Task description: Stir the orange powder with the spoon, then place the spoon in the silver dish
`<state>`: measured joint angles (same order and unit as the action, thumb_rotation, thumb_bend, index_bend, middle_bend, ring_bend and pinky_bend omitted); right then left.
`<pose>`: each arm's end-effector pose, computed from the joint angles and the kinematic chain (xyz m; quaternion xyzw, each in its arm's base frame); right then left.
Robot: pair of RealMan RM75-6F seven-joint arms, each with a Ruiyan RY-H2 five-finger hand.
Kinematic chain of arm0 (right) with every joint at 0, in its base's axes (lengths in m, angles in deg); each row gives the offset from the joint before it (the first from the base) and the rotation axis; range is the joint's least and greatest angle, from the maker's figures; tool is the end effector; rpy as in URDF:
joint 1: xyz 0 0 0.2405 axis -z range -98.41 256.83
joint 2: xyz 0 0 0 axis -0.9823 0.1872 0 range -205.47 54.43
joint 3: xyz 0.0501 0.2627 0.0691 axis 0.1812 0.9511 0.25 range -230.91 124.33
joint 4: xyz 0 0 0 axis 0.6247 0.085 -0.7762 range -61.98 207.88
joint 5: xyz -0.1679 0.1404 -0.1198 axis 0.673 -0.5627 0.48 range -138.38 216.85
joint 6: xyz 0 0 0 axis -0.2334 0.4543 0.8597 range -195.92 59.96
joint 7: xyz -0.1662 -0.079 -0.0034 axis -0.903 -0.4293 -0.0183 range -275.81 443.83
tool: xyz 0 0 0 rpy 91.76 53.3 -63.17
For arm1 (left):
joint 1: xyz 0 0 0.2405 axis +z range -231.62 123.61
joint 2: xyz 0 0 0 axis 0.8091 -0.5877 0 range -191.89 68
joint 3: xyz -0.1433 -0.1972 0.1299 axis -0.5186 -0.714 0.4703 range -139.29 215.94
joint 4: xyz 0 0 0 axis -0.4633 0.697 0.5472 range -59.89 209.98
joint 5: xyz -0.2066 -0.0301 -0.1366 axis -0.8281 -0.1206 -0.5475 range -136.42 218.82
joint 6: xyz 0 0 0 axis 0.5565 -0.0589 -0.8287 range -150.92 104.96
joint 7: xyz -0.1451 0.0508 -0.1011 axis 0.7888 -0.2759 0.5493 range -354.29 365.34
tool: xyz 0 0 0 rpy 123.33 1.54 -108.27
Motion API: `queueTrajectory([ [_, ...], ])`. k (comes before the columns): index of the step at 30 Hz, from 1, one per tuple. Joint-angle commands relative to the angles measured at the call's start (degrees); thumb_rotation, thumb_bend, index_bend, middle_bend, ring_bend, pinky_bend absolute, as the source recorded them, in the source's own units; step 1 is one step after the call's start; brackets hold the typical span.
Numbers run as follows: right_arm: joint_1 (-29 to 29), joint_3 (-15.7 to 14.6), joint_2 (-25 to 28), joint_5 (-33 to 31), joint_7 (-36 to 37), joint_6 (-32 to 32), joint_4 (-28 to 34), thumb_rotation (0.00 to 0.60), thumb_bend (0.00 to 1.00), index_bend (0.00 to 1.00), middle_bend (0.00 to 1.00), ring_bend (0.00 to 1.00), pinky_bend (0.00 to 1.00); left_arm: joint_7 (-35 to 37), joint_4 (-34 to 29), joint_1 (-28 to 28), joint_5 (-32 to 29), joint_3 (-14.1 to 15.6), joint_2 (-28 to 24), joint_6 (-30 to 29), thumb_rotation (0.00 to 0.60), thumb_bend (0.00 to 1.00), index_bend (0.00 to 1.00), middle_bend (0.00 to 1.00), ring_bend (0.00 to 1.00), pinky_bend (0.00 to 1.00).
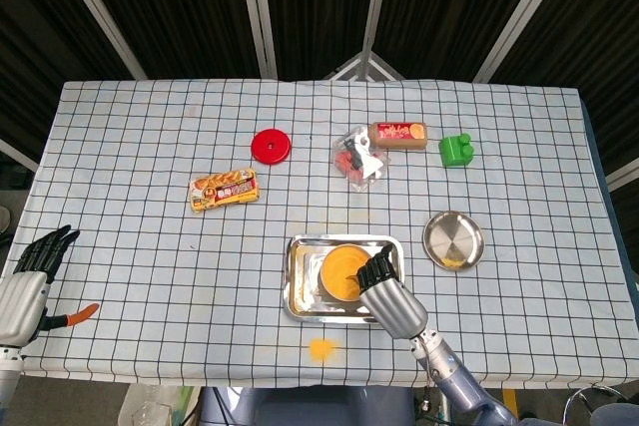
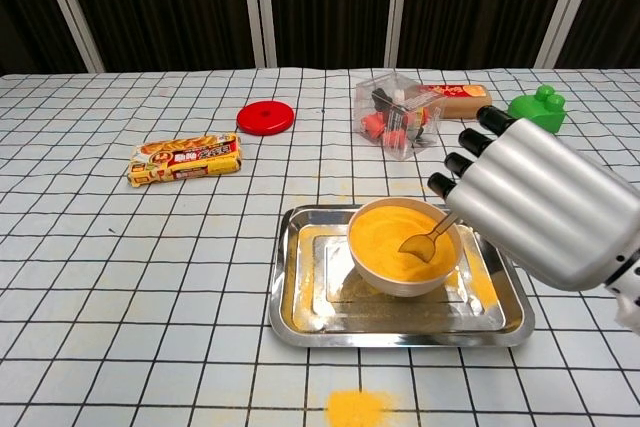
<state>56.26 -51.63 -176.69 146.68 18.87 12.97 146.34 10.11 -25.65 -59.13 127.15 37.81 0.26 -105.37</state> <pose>-0.1540 -0.2624 -0.0904 0.7494 0.1319 0.3156 0.5669 -0.3187 0.2137 0.1127 -0.5750 -0.4674 -0.4168 0.5265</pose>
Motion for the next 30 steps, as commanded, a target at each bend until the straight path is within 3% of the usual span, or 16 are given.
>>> queueTrajectory([
  [1,-0.21,0.56,-0.68,-0.23,0.38,-0.19,-0.87,0.600,0.51,0.58,0.56,0.44,0.35,0.04,-0.01,0.02,-0.02,-0.03,-0.01,-0.05,0.600,0.00,0.00,0.00,0.00,0.00],
  [19,-2.42,4.60,-2.99,-2.60,0.76,-1.39,-4.23,0.600,0.51,0.58,0.56,0.44,0.35,0.29,0.00,0.06,-0.01,-0.05,-0.09,-0.12,0.600,0.00,0.00,0.00,0.00,0.00],
  [30,-1.52,2.90,0.04,-0.66,-0.98,0.13,1.57,0.600,0.51,0.58,0.56,0.44,0.35,0.31,-0.14,0.13,0.30,0.09,-0.11,-0.25,0.600,0.00,0.00,0.00,0.00,0.00],
])
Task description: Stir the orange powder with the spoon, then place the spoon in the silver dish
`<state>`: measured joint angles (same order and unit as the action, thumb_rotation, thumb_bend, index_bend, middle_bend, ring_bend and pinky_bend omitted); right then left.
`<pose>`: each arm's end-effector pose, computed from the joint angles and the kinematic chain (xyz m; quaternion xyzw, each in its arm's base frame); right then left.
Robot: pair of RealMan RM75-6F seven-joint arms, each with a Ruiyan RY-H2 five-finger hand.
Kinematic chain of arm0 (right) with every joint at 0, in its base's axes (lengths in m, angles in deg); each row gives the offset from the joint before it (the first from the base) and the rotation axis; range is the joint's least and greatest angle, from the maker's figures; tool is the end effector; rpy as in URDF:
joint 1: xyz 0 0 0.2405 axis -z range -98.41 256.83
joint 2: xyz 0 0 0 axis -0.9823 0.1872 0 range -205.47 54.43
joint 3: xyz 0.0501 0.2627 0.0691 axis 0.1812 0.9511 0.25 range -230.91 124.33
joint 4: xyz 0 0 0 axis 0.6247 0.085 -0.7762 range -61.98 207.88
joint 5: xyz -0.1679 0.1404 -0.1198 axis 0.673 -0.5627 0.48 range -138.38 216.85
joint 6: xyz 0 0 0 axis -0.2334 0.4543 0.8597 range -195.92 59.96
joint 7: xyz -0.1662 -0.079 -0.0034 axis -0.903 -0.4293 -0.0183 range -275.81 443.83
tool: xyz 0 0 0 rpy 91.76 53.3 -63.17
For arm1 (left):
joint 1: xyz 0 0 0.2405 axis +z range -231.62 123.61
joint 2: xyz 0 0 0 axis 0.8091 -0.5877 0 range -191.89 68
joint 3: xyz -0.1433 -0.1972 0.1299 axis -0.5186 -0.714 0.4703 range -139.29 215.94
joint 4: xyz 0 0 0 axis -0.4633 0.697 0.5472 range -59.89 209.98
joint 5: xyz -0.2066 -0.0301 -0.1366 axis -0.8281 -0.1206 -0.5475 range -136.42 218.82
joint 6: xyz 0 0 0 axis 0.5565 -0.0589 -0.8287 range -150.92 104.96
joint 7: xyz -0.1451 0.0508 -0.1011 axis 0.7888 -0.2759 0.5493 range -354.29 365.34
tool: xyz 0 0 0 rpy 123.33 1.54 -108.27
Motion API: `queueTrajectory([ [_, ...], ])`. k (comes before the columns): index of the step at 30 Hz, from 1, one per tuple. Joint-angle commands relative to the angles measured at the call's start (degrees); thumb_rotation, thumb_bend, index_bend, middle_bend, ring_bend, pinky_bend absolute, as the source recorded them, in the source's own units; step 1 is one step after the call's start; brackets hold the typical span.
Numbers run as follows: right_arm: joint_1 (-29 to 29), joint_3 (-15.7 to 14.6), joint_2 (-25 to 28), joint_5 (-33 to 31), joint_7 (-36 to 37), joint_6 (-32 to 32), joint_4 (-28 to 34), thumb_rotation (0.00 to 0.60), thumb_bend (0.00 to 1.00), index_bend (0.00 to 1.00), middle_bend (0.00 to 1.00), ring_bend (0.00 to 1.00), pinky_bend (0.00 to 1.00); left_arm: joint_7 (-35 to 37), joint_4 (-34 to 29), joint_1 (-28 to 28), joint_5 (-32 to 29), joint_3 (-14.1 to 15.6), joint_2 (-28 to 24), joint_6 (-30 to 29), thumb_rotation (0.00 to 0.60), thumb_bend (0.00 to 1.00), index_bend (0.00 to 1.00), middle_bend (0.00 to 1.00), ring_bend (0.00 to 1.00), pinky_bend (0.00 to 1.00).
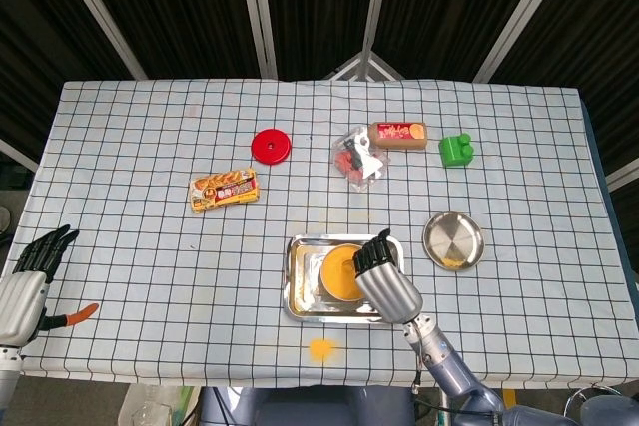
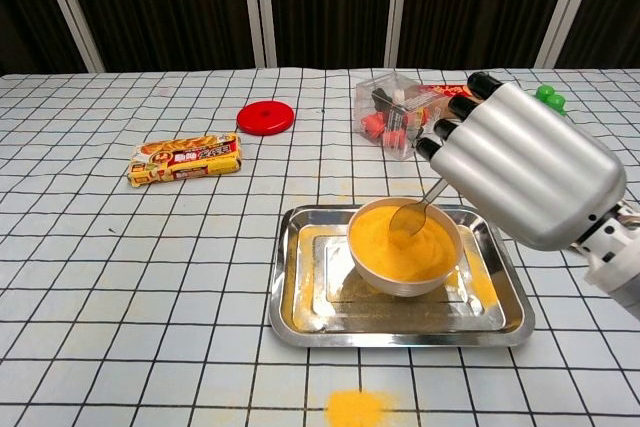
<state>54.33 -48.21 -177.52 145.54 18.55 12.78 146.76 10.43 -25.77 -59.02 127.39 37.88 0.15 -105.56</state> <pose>-0.1370 -0.2826 -0.0828 0.7295 0.1292 0.3277 0.5863 -0.3180 0.2128 0.1134 -0.5741 -0.4682 -0.4191 0.5250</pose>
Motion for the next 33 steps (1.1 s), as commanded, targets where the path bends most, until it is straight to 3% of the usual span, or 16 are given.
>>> queueTrajectory([
  [1,0.53,-0.65,1.12,0.55,-0.83,0.37,1.50,0.600,0.51,0.58,0.56,0.44,0.35,-0.02,-0.01,0.06,0.09,0.02,0.01,-0.12,0.600,0.00,0.00,0.00,0.00,0.00],
  [7,1.43,-1.75,2.54,1.20,-1.26,0.65,3.19,0.600,0.51,0.58,0.56,0.44,0.35,-0.07,0.03,0.05,0.09,0.05,0.09,-0.08,0.600,0.00,0.00,0.00,0.00,0.00],
  [15,2.29,-2.80,1.68,0.56,0.32,-0.08,0.40,0.600,0.51,0.59,0.56,0.44,0.35,-0.25,0.09,0.04,-0.10,-0.07,0.16,-0.09,0.600,0.00,0.00,0.00,0.00,0.00],
  [33,0.53,0.03,-2.43,-1.17,2.09,-0.93,-5.56,0.600,0.51,0.59,0.56,0.44,0.35,0.00,0.08,0.05,-0.46,-0.29,0.17,-0.11,0.600,0.00,0.00,0.00,0.00,0.00],
])
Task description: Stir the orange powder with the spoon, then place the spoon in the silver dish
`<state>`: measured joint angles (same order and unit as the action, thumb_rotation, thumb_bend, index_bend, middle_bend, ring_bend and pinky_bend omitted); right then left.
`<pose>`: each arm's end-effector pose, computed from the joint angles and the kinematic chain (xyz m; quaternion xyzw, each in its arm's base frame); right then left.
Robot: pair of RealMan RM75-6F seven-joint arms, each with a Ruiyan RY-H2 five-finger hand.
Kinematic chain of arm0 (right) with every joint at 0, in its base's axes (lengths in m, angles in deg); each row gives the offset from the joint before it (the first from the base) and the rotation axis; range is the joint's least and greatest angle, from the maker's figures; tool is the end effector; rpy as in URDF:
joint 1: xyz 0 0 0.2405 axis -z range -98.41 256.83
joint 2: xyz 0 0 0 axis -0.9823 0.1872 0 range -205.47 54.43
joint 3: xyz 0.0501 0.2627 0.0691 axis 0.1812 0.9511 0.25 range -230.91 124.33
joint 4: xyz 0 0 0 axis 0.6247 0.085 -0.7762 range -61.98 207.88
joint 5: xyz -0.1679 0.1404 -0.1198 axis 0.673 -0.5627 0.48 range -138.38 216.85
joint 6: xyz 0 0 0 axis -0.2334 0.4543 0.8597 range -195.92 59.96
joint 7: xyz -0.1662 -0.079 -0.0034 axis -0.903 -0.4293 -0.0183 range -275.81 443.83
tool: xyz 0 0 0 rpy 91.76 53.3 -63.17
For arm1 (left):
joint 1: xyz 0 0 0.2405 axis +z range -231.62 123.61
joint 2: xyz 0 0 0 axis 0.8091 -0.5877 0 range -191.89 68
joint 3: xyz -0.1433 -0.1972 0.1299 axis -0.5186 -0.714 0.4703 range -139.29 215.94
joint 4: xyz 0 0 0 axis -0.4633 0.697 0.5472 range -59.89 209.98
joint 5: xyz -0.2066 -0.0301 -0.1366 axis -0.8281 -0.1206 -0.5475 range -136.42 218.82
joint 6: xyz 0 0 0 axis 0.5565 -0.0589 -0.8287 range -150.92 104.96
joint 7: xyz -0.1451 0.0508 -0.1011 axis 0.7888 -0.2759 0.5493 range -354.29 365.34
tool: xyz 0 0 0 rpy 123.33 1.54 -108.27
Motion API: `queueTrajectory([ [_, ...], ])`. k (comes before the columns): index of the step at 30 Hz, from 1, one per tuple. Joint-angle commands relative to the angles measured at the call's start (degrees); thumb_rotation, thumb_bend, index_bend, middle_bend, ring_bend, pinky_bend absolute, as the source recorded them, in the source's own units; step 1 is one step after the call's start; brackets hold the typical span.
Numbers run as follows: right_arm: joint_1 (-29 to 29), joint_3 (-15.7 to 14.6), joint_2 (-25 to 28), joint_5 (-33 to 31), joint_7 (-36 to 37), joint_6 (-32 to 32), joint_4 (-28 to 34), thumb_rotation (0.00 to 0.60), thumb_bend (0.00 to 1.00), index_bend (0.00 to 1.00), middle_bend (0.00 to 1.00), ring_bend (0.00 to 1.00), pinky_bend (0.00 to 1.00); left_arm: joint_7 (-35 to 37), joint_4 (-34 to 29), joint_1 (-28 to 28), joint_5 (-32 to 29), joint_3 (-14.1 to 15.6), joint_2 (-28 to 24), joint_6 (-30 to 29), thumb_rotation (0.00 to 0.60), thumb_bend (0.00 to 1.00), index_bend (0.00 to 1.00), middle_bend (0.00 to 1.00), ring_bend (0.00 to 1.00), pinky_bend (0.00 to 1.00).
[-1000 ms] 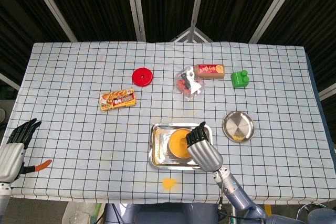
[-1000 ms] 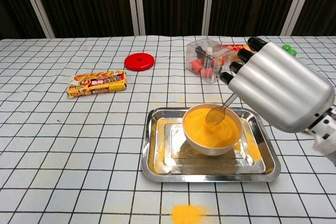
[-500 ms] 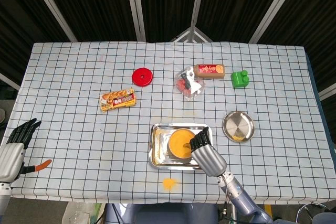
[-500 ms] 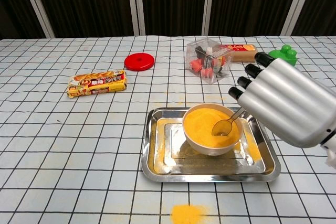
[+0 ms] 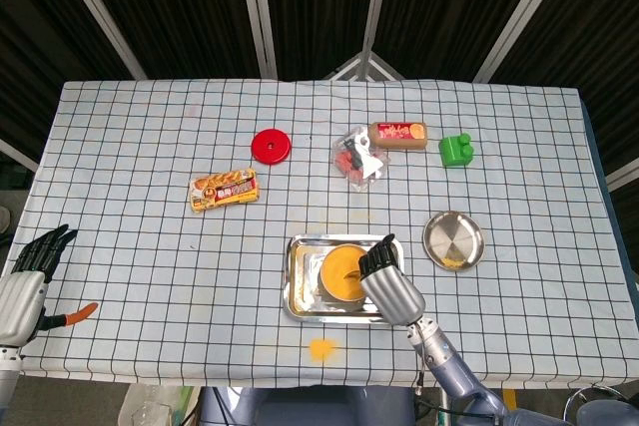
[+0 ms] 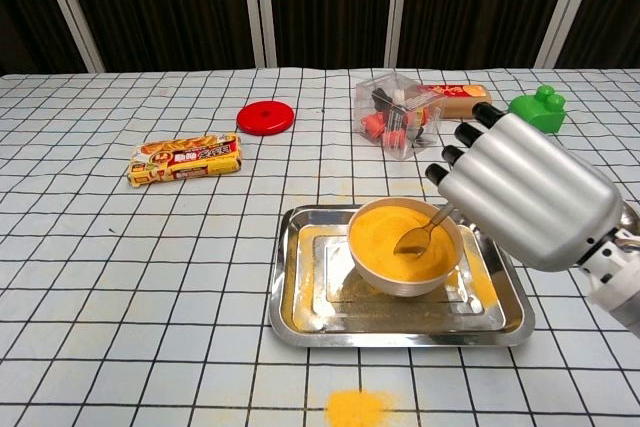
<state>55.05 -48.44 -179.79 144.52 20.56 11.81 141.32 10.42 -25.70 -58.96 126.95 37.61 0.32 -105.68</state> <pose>-0.1566 -0.2871 -0.0983 0.7421 0.1205 0.3037 0.5852 -0.3189 0.2137 0.1140 -0.5701 -0.4686 -0.4202 0.5280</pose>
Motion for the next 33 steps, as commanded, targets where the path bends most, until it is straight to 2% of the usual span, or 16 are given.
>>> queueTrajectory([
  [1,-0.32,0.49,-0.22,-0.25,0.09,0.06,-0.11,0.600,0.51,0.59,0.56,0.44,0.35,0.01,-0.01,-0.01,-0.03,-0.03,0.00,0.01,0.600,0.00,0.00,0.00,0.00,0.00],
  [22,-1.17,2.31,1.42,-1.37,-1.67,0.55,3.27,0.600,0.51,0.59,0.56,0.44,0.35,0.00,-0.11,0.14,0.21,-0.02,-0.02,-0.36,0.600,0.00,0.00,0.00,0.00,0.00],
  [33,-1.97,2.65,-0.80,-3.02,-1.27,-0.74,0.65,0.600,0.51,0.59,0.56,0.44,0.35,0.24,-0.01,0.06,0.10,-0.03,-0.04,-0.12,0.600,0.00,0.00,0.00,0.00,0.00],
])
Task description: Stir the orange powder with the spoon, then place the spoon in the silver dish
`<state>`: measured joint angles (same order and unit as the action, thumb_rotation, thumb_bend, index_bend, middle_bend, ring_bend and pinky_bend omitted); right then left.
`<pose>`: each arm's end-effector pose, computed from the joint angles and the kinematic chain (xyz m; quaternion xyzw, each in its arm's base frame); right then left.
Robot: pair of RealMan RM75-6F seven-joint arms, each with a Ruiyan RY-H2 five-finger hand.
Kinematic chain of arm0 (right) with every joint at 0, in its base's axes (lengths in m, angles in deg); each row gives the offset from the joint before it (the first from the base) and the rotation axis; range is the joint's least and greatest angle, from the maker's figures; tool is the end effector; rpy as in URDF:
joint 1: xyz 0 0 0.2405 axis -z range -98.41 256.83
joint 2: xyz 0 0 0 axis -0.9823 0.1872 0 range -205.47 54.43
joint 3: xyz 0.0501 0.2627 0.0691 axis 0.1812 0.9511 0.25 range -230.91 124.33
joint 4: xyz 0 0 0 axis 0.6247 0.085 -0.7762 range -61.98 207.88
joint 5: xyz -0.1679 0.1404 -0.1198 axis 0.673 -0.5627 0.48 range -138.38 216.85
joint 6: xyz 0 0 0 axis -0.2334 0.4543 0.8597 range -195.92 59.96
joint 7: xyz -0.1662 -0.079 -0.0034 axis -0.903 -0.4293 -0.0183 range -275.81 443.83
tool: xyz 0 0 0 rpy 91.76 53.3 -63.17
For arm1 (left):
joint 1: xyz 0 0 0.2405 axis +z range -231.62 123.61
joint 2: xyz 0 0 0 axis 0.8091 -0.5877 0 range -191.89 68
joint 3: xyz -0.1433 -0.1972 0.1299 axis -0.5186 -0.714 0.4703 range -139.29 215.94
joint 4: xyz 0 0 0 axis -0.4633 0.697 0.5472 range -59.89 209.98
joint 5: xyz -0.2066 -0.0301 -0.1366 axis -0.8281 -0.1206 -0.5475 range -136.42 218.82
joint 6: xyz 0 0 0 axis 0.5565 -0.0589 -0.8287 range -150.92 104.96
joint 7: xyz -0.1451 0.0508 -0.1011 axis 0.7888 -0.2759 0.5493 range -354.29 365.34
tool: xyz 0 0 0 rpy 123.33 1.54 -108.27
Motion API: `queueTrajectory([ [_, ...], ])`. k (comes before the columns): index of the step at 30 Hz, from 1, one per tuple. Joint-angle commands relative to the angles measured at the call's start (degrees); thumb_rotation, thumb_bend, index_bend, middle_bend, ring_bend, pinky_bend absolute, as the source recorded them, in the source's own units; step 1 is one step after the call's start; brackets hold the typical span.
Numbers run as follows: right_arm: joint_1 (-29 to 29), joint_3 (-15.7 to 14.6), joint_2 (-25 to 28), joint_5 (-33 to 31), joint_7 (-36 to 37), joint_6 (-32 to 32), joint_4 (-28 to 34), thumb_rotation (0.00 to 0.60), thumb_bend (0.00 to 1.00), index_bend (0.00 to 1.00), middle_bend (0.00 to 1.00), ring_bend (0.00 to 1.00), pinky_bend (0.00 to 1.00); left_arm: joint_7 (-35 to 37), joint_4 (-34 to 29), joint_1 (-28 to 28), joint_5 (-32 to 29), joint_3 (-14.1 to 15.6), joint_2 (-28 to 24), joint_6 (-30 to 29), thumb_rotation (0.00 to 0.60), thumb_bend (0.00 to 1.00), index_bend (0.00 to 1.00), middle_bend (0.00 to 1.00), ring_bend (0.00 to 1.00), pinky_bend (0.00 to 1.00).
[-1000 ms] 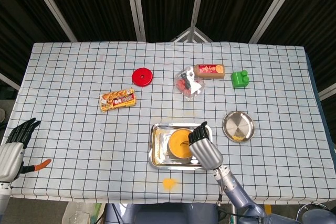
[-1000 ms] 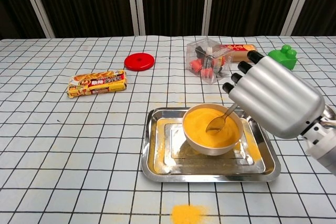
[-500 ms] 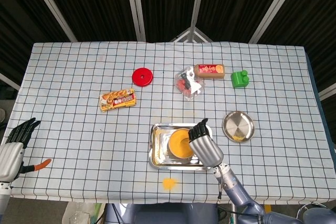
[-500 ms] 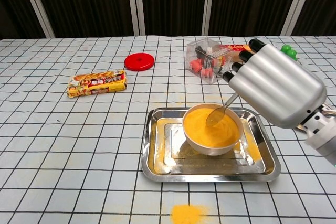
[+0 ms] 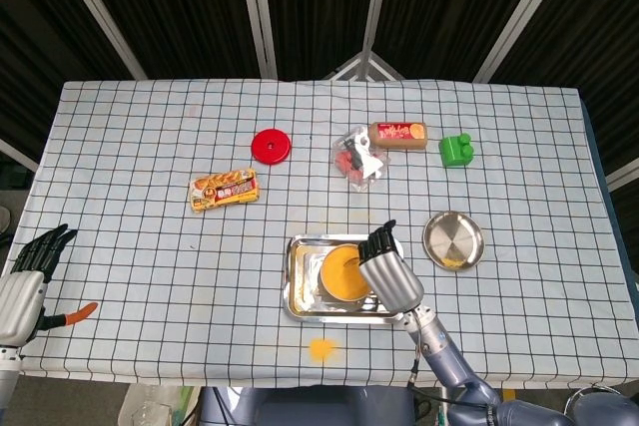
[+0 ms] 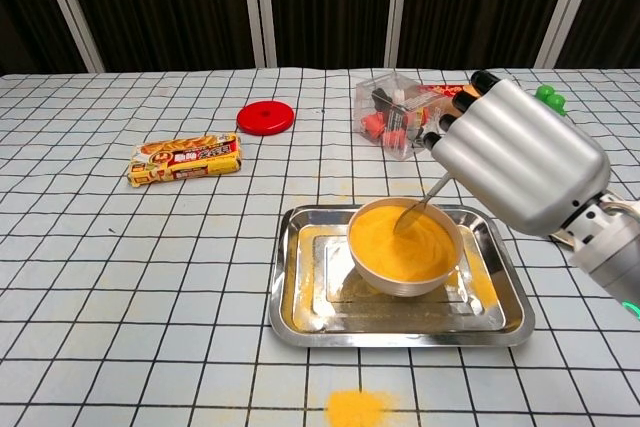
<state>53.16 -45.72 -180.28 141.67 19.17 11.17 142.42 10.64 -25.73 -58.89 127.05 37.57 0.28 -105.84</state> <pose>-0.1437 -0.3061 -0.0917 0.7281 0.1096 0.3035 0.6047 -0.3186 0.2136 0.1147 -0.5689 -0.4686 -0.4223 0.5277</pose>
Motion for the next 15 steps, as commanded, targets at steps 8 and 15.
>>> queueTrajectory([
  [8,-0.26,-0.63,-1.60,-0.50,0.69,-0.01,-2.39,0.600,0.51,0.59,0.56,0.44,0.35,-0.02,0.00,0.07,0.43,0.29,-0.03,-0.01,0.600,0.00,0.00,0.00,0.00,0.00],
  [15,0.33,-2.13,-1.33,0.06,1.17,0.65,-2.51,0.600,0.51,0.59,0.56,0.44,0.35,0.00,0.01,0.06,0.48,0.29,0.01,-0.01,0.600,0.00,0.00,0.00,0.00,0.00],
])
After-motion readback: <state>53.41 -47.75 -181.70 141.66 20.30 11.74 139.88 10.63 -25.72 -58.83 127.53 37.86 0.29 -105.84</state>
